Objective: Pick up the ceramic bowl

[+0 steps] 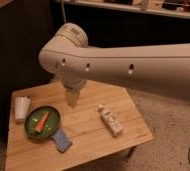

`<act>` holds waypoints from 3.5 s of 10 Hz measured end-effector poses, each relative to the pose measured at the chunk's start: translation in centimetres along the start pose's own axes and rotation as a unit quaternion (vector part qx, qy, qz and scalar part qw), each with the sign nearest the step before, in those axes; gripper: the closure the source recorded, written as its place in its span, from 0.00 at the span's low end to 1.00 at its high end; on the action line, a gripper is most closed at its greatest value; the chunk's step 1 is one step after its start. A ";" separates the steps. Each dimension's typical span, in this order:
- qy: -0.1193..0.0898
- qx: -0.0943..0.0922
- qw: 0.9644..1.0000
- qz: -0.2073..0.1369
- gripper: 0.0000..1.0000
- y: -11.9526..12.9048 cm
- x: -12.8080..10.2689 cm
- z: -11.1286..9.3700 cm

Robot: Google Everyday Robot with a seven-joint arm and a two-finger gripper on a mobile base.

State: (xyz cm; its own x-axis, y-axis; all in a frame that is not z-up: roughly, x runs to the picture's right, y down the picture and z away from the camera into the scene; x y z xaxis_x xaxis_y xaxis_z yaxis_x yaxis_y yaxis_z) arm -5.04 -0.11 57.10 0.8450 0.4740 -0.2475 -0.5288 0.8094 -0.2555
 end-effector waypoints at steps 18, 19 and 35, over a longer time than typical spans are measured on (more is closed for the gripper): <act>-0.028 -0.126 0.935 0.331 0.20 -3.2 7.5 6.6; -0.029 -0.126 0.935 0.329 0.20 -3.2 7.4 6.6; -0.013 -0.364 0.818 0.446 0.20 3.4 -7.1 10.5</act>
State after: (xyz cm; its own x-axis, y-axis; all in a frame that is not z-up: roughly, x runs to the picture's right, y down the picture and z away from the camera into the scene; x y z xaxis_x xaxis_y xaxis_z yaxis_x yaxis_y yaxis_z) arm -11.97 2.92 67.85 0.0947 0.7776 -0.6216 -0.8344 -0.2786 -0.4755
